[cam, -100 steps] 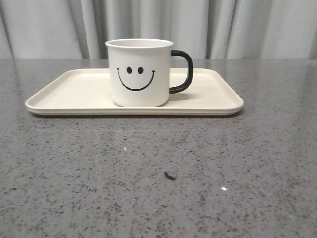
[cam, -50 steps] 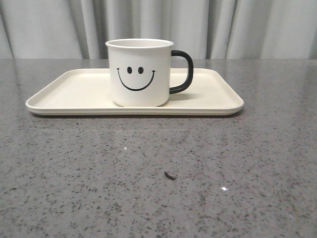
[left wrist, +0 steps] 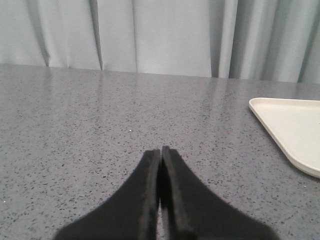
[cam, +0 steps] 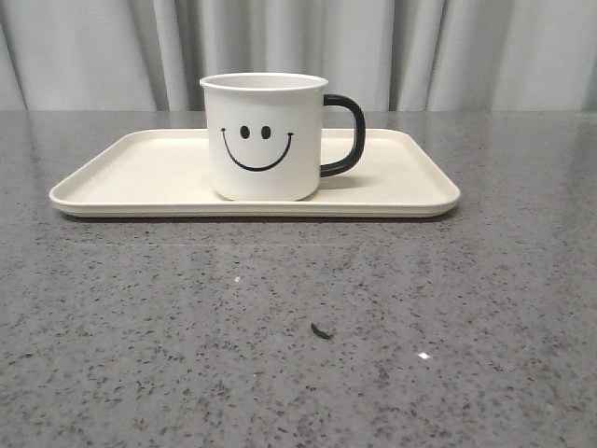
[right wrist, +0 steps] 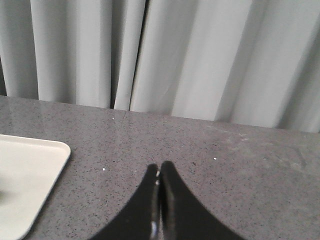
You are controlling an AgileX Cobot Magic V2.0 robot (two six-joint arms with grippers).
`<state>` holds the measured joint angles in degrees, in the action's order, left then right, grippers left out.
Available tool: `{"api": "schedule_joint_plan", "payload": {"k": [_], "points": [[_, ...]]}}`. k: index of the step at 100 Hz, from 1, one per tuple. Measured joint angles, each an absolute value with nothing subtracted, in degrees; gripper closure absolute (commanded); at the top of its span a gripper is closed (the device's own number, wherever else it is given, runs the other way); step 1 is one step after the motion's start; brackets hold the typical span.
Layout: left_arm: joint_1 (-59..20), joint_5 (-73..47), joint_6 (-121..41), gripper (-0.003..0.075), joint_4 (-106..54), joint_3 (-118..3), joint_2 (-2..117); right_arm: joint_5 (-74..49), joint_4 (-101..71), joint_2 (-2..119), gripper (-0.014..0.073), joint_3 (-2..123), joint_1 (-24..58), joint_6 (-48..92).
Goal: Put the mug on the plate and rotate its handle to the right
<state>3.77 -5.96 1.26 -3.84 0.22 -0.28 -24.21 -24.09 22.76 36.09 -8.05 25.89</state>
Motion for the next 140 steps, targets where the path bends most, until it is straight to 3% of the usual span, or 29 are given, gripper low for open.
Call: {"api": "schedule_joint_plan", "payload": {"k": [38, 70, 140], "points": [[3.77, -5.96, 1.26, 0.0739, -3.84, 0.22, -0.28, -16.25, -24.09, 7.69, 0.0683, 14.59, -0.38, 26.00], [3.77, -5.96, 1.26, 0.0739, -3.84, 0.22, -0.28, -8.51, -26.17, -0.50, 0.0683, -0.04, 0.00, 25.98], [3.77, -5.96, 1.26, 0.0739, -3.84, 0.22, -0.28, -4.84, -25.83, -0.55, 0.0683, -1.57, -0.10, 25.22]]}}
